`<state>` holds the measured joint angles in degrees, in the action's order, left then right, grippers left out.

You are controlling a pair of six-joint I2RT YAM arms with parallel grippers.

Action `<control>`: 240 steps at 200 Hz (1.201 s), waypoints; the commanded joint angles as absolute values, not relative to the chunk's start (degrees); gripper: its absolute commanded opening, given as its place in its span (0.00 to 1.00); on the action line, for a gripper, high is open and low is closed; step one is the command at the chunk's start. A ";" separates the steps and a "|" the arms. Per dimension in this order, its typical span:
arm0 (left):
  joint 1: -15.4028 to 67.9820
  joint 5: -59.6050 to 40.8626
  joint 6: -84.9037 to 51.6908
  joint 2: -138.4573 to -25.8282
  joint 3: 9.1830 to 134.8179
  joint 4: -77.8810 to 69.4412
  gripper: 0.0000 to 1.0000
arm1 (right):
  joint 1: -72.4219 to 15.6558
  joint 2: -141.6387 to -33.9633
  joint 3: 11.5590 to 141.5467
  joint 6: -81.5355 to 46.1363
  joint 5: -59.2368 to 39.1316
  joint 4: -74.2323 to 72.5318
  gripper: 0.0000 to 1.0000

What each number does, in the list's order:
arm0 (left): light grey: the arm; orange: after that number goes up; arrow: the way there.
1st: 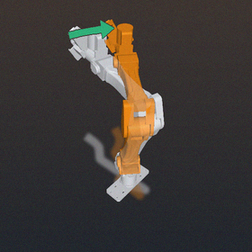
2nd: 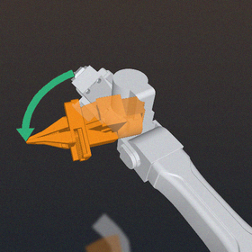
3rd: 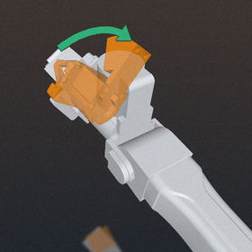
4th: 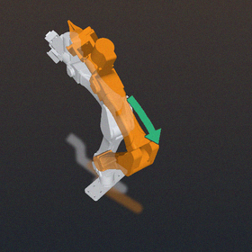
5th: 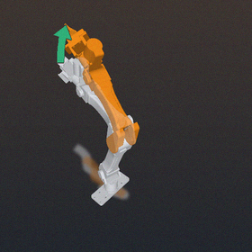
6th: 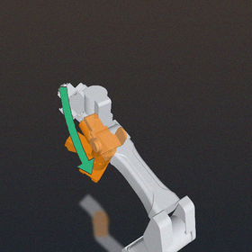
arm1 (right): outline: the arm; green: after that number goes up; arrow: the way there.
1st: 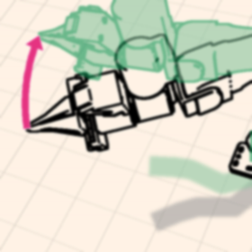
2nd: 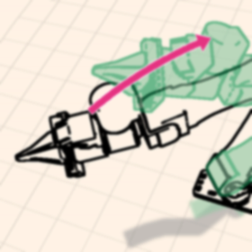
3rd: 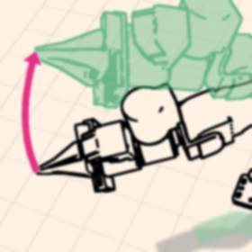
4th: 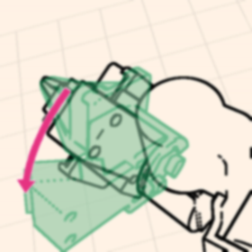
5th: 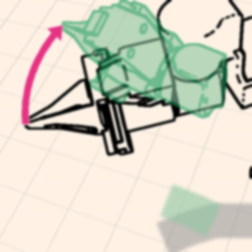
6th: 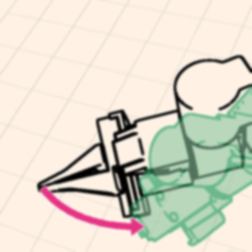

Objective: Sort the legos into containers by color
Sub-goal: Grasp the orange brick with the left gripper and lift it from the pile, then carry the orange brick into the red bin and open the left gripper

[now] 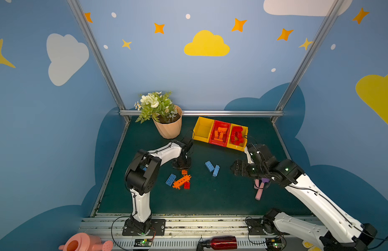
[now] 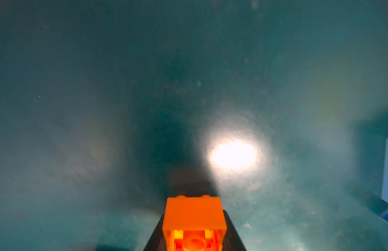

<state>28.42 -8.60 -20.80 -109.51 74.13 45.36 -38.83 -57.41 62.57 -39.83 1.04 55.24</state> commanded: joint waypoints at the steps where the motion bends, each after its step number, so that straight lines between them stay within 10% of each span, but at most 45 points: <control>1: 28.66 -10.39 -20.77 -109.54 79.84 48.64 0.26 | -38.85 -56.79 63.00 -39.86 1.74 56.71 0.92; 145: 28.67 -31.00 -37.99 -150.85 156.78 41.00 0.29 | -36.06 -49.07 64.25 -37.89 7.29 64.94 0.92; 207: 28.65 -28.26 -48.98 -157.69 155.99 20.30 0.32 | -32.34 -46.71 64.08 -36.61 6.40 67.38 0.92; 240: 28.48 -30.58 -51.46 -160.01 156.95 15.74 0.66 | -29.70 -45.97 64.58 -34.67 5.37 68.94 0.92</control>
